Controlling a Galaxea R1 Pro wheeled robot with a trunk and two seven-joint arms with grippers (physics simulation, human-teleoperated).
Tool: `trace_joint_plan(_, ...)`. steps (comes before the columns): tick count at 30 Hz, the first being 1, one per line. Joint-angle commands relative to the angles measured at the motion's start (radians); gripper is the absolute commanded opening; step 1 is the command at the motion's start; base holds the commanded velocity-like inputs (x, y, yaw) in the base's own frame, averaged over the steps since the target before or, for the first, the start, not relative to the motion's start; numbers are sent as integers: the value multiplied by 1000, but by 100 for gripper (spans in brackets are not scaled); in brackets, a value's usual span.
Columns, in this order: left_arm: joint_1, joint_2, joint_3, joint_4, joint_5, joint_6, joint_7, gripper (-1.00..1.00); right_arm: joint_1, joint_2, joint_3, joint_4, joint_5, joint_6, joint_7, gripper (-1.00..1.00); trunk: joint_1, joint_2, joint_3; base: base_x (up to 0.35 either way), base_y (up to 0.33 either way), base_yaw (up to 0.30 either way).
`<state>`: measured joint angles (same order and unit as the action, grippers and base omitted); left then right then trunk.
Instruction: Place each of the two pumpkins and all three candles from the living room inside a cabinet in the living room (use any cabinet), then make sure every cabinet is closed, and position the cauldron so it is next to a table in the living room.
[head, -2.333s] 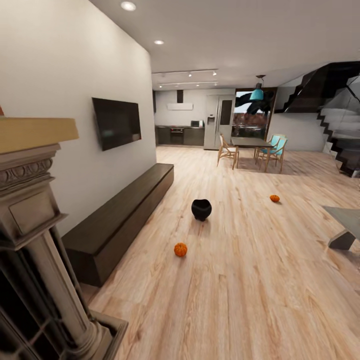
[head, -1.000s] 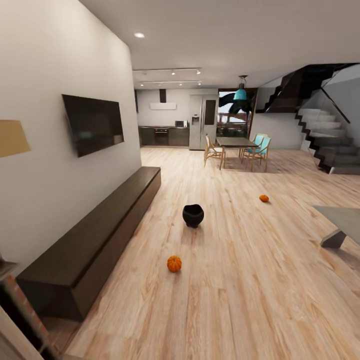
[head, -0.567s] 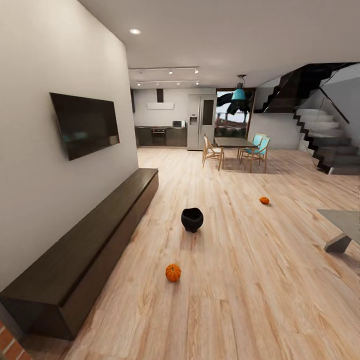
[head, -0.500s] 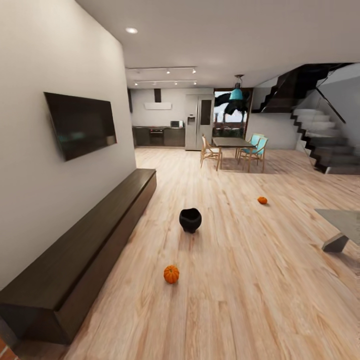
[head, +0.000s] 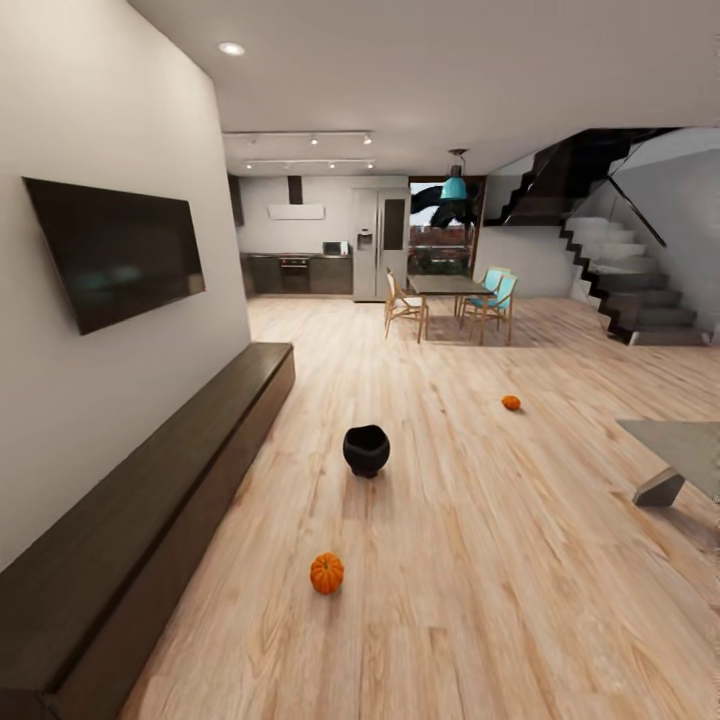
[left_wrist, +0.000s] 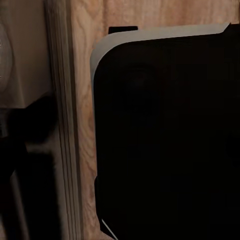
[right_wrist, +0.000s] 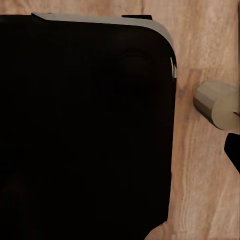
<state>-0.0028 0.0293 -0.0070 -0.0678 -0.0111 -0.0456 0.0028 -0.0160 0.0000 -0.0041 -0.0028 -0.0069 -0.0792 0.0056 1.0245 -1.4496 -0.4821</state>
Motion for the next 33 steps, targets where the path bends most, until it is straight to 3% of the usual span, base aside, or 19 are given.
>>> trace_joint_plan(1,0,1,-1,0,-1,-3,0,100,-1,0,0,1,-1,-4,1,100,0,0,-1,284,0,-230)
trace_joint_plan(22,0,1,-1,0,-1,-3,0,100,-1,0,0,1,-1,-4,1,100,0,0,-1,281,0,-156)
trace_joint_plan(33,0,0,-1,0,-1,-3,0,100,-1,0,-1,1,-1,-4,1,100,0,0,-1,127,-5,-255)
